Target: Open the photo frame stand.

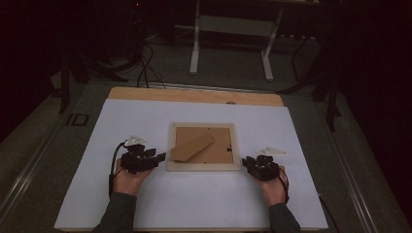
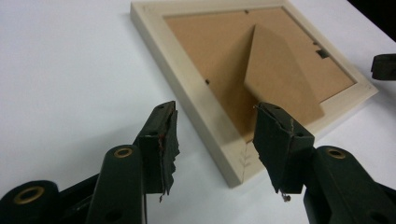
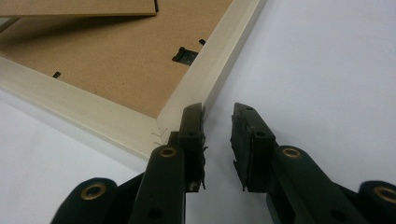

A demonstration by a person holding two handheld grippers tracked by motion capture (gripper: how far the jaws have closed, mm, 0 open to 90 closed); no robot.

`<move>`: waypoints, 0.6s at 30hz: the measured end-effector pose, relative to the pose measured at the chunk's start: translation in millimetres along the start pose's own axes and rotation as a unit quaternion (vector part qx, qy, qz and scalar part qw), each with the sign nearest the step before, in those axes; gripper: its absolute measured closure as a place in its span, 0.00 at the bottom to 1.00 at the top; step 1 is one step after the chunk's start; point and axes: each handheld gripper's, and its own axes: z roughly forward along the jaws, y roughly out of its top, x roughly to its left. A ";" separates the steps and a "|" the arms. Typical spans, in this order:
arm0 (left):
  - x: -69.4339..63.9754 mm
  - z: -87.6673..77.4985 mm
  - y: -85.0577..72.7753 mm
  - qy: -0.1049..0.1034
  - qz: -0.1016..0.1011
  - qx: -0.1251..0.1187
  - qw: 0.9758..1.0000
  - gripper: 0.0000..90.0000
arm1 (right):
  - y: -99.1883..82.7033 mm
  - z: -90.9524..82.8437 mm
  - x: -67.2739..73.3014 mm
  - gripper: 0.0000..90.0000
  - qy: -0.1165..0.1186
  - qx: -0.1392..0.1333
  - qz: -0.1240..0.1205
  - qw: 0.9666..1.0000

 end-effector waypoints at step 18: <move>-10.4 36.5 45.1 -0.078 0.037 0.042 0.995 0.47 | 0.1 -1.1 -2.9 0.80 0.002 -0.006 0.005 1.000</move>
